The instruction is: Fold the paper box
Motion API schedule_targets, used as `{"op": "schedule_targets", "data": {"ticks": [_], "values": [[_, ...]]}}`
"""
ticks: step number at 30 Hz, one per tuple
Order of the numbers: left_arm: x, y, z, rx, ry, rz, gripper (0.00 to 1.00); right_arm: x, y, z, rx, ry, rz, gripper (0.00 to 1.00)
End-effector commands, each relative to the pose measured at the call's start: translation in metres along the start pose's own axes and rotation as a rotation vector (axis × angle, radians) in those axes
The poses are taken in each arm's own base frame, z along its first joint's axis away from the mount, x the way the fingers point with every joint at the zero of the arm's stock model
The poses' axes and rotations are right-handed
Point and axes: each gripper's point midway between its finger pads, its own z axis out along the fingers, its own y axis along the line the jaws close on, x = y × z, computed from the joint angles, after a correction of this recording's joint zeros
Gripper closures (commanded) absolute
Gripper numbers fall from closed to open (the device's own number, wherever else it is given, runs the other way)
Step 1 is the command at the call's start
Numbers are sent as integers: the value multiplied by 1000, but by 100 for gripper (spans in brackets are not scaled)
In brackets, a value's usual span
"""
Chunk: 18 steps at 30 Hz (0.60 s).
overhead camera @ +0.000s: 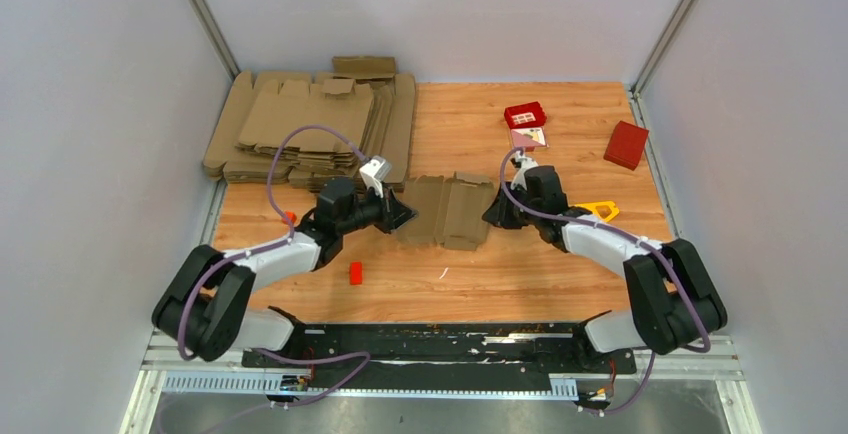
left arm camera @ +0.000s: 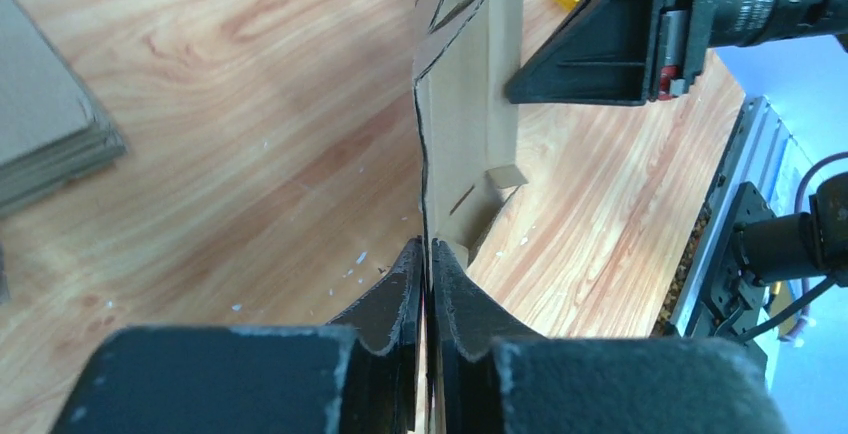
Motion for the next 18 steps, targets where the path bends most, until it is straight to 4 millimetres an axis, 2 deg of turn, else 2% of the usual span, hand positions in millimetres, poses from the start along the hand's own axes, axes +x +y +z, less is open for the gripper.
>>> {"op": "schedule_targets", "data": {"ticks": [1,6,9,13,18], "values": [[-14,-16,-13,6,-59,168,89,-22,27,-11,-113,-115,-68,79],[-20,-27,-21,-21,-100,258,89,-19,38,-10,-137,-112,-114,61],[-22,-23,-23,-48,-111,258,89,-15,44,-8,-142,-103,-145,53],[-18,-17,-19,-67,-95,237,89,-8,52,-3,-129,-91,-201,48],[-15,-5,-18,-123,-87,222,90,6,52,5,-32,-71,-286,34]]}}
